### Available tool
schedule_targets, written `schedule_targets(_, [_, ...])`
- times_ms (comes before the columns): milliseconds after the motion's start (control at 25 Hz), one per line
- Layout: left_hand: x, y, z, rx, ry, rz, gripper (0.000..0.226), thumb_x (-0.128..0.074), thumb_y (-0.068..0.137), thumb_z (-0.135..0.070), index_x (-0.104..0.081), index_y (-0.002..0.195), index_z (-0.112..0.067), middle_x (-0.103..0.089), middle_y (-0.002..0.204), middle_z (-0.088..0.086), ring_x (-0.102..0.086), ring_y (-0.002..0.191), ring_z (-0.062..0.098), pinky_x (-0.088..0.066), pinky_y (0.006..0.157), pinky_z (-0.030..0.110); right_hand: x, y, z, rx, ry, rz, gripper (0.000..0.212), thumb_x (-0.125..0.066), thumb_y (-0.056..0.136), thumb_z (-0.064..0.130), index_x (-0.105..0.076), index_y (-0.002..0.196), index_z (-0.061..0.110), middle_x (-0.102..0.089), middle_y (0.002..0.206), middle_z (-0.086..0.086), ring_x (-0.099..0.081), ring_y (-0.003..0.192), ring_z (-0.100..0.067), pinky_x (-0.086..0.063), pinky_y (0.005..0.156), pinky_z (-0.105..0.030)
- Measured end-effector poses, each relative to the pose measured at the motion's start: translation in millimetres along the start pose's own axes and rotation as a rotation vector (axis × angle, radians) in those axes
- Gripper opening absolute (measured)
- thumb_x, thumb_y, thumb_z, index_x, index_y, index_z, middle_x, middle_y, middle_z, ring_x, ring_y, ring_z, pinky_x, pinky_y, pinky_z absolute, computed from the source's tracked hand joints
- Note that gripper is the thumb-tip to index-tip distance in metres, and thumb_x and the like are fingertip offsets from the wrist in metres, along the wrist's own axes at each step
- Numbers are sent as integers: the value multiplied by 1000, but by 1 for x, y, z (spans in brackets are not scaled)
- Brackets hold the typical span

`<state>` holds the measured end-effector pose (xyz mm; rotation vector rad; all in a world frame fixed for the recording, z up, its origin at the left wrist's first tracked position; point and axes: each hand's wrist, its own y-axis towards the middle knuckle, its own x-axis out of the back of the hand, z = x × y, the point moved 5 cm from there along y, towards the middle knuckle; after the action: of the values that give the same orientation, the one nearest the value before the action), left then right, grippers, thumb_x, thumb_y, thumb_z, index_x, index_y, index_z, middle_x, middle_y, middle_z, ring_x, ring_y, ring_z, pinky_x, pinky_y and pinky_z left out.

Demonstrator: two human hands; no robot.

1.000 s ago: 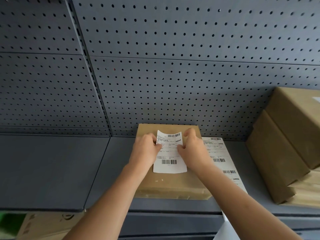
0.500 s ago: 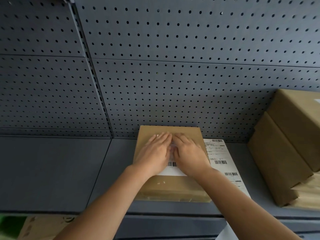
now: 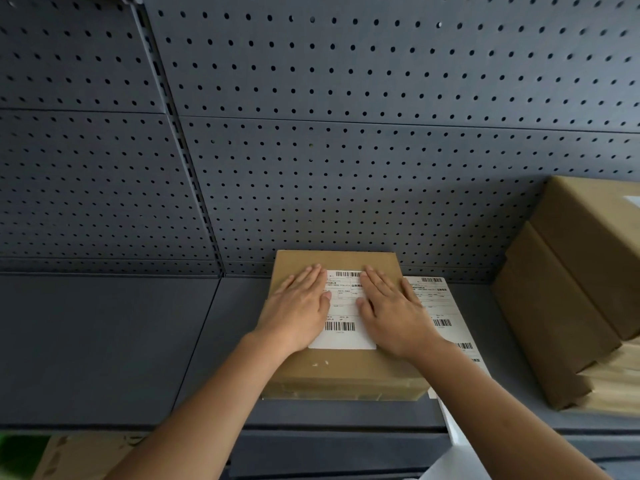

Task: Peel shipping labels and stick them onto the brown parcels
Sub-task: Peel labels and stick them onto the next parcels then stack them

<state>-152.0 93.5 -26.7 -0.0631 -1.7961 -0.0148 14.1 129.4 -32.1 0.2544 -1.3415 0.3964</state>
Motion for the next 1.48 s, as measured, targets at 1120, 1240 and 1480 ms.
schedule_targets(1120, [-6, -101, -41, -106, -9, -7, 61, 0, 105, -45, 6, 161, -21, 14, 167, -9, 15, 153, 2, 4, 127, 31, -4, -92, 34, 206, 5, -64, 75, 6, 96, 55, -10, 161, 20, -4, 168, 7, 5, 151, -4, 8, 125, -38])
schedule_targets(1240, [-13, -107, -43, -136, 46, -10, 75, 20, 93, -50, 6, 160, -20, 15, 166, -9, 14, 153, 2, 1, 128, 33, -14, -101, 46, 269, -16, -52, 61, -11, 105, 45, -9, 160, 19, -4, 167, 6, 8, 150, -2, 5, 126, -41])
schedule_targets(1480, [-14, -113, -23, -15, 21, -21, 60, -3, 106, -44, 10, 160, -23, 18, 166, -11, 17, 152, 0, 6, 126, 30, -14, -109, 17, 182, -58, -100, 69, -2, 100, 53, -15, 160, 22, -5, 165, 11, 0, 152, -5, 5, 124, -41])
